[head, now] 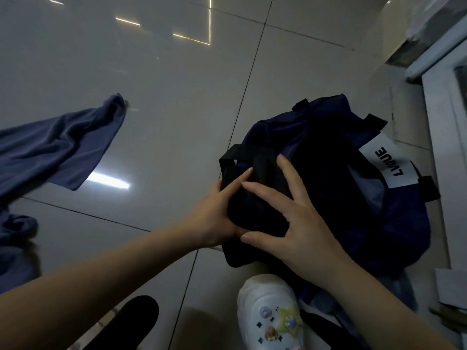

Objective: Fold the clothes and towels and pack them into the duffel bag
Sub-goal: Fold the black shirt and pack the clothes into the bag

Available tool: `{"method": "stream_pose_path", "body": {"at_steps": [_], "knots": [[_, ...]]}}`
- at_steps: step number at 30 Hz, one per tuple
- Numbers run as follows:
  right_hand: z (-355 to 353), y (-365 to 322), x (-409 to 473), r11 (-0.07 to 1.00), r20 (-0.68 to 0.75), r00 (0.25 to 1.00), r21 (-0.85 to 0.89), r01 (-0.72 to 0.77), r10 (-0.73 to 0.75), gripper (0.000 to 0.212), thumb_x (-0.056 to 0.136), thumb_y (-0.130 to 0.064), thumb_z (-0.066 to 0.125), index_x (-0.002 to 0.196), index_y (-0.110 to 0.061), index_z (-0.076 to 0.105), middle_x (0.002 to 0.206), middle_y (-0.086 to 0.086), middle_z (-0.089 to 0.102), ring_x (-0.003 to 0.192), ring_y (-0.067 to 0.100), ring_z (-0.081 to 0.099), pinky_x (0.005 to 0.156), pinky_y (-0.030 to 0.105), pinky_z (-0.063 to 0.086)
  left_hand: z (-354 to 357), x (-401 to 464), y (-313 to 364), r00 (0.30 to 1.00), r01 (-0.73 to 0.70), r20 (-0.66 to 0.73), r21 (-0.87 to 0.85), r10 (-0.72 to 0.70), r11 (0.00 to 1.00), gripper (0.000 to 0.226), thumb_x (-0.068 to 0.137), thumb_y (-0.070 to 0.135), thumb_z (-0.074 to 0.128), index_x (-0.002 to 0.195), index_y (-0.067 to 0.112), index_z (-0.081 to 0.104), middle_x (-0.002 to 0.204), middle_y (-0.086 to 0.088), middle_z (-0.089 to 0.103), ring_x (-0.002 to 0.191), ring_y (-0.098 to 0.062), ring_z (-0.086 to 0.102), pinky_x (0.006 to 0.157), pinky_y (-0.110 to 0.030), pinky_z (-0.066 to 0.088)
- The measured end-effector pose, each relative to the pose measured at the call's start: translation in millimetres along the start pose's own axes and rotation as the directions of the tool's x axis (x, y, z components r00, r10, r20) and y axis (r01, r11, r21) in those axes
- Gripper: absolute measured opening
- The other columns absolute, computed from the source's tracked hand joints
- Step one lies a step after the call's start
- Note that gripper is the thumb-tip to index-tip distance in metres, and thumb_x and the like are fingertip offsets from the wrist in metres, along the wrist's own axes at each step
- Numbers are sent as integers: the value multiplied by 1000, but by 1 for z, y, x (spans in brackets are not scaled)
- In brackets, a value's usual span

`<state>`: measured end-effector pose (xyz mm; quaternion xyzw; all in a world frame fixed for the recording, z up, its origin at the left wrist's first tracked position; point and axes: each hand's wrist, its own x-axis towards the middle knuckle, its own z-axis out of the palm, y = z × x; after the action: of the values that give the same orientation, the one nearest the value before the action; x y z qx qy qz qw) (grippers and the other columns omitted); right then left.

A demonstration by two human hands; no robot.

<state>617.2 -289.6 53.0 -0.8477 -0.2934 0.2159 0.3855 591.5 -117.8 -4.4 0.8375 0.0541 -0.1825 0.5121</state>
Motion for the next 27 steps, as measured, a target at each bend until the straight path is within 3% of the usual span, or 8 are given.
{"method": "stream_pose_path", "body": {"at_steps": [5,8,10,12,15,20,22,27], "knots": [[3,7,2,996,-90,992,23,-89,91,56,71,-23,82,116,-45,58,155,-21,5,123,-27,9,87,-11,19,-1,-6,-2,1000,-16,-24,-33,15,999,116,60,30,88,137,55,6,143,0,26,135,-20,33,104,-24,35],[3,6,3,969,-120,965,112,-220,233,55,70,-23,83,109,-52,58,155,-19,6,120,-15,15,92,-4,26,1,-9,-2,998,-4,-56,-68,0,998,118,56,32,90,138,55,7,139,3,28,133,-18,35,102,-23,37],[1,7,4,936,-111,941,191,-294,319,54,71,-22,82,107,-55,59,156,-13,12,124,-8,21,85,-2,32,3,-12,0,994,-33,-104,-26,30,999,119,57,34,89,134,58,2,140,3,25,133,-19,34,102,-22,35],[-1,12,4,858,-67,913,374,-352,403,55,71,-14,82,109,-49,65,148,-3,37,126,5,43,87,10,43,7,-15,4,985,-87,-147,54,94,995,119,59,37,88,132,60,-4,140,7,20,132,-16,33,98,-14,31],[-8,15,6,623,94,877,668,-407,472,53,71,4,75,109,-32,68,115,4,68,98,15,69,74,28,57,7,-19,8,957,-205,-155,233,244,951,123,64,42,85,140,59,-10,134,17,14,125,-15,34,93,-13,30],[-19,15,7,508,155,884,768,-389,441,52,66,0,74,110,-27,67,106,3,72,96,18,70,74,29,57,-4,-19,13,848,-321,-222,508,482,799,113,60,44,83,149,36,12,129,3,23,104,-29,53,78,-24,50],[-20,13,5,519,122,908,787,-334,401,51,64,-2,73,109,-26,68,108,3,71,99,19,69,75,27,56,-10,-21,19,795,-343,-237,583,558,737,105,62,46,77,148,27,19,128,-4,27,93,-23,53,70,-25,49],[-28,8,5,499,152,960,829,-253,235,53,68,0,69,116,-23,63,118,9,66,108,22,65,83,28,54,-29,-24,32,697,-435,-195,650,690,624,86,73,50,63,145,21,27,124,-8,29,91,-20,41,83,-32,37]]}}
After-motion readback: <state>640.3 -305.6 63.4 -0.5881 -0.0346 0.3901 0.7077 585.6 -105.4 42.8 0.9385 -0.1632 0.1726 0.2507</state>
